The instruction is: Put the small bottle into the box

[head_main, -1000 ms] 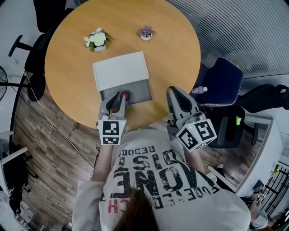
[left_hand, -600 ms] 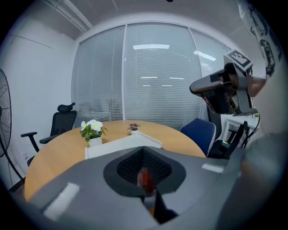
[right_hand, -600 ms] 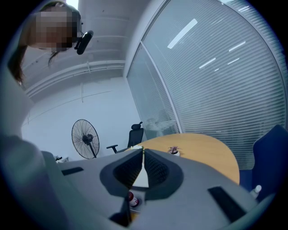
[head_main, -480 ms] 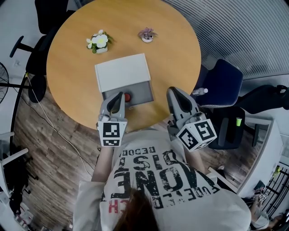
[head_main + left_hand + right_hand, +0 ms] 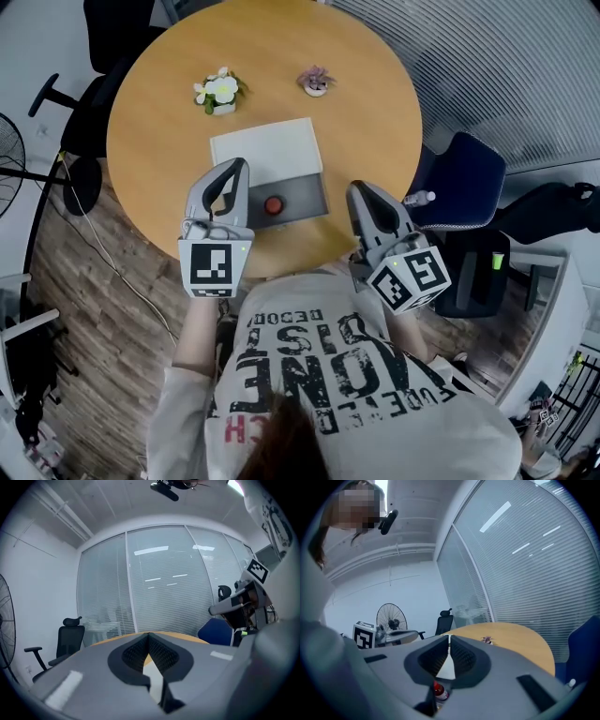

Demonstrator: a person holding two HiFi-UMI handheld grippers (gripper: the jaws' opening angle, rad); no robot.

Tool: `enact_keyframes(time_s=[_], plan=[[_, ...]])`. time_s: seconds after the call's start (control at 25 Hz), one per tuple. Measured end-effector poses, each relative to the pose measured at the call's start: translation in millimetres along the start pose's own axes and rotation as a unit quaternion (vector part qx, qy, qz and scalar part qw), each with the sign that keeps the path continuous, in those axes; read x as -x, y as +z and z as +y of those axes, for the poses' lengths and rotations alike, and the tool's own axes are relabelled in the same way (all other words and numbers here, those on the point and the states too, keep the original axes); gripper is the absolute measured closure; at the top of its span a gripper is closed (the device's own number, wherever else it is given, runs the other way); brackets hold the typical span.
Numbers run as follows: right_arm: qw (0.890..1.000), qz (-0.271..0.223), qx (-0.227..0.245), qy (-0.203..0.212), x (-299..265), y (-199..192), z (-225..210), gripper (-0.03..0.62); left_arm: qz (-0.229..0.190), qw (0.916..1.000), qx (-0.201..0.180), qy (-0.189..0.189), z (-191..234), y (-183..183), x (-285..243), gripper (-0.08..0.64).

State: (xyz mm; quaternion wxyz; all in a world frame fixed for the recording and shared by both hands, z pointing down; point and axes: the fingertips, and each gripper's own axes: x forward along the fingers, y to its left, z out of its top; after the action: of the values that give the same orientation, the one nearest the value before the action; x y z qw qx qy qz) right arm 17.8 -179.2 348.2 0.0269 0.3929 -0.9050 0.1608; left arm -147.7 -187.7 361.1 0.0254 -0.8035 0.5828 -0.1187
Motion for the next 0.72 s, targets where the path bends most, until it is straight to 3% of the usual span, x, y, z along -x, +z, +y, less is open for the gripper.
enact_keyframes(time_s=[0.72], plan=[[0.999,-0.045,0.009,0.017,-5.6,20.5,36.3,0.574,-0.082,0.9954,0.034,0.035,24.2,83.4,60.4,0.549]])
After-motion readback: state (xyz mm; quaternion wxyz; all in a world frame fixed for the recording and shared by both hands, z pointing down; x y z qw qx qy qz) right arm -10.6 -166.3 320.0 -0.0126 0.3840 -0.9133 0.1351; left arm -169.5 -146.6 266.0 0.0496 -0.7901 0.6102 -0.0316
